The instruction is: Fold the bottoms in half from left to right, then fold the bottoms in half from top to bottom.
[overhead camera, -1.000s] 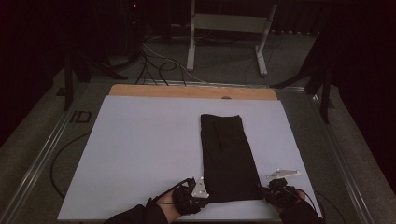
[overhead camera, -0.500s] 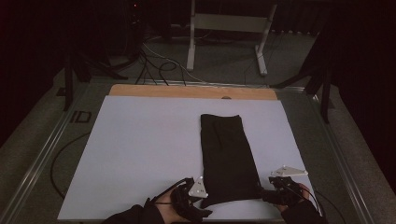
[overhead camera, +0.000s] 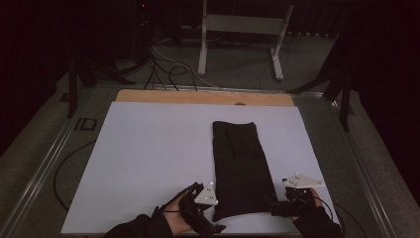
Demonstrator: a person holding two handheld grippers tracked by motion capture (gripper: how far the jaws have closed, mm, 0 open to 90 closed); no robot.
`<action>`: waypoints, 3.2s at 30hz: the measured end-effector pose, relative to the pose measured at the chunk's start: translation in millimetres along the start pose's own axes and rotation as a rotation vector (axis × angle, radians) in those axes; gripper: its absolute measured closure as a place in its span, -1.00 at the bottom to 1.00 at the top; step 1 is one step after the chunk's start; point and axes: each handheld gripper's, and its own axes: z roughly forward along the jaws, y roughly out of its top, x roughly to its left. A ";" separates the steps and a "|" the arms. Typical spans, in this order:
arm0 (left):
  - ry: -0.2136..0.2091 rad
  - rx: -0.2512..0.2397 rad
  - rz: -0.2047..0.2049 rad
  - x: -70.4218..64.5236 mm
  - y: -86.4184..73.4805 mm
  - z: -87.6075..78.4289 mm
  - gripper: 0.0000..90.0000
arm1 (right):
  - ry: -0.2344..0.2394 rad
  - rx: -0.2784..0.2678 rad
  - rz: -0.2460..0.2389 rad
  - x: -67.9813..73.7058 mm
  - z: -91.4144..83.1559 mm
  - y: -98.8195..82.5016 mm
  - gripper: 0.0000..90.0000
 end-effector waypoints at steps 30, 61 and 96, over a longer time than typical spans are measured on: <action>0.117 -0.118 -0.076 39.2 3.7 -30.9 -1.00 | -0.039 -0.056 -0.062 4.3 9.3 14.3 -0.79; 0.185 -0.203 -0.138 74.5 33.7 -61.2 -1.00 | -0.032 -0.159 -0.115 -17.4 7.8 86.7 -0.79; 0.277 -0.192 -0.268 139.8 52.5 -19.4 -1.00 | -0.054 -0.110 -0.034 -65.0 84.4 127.1 -0.79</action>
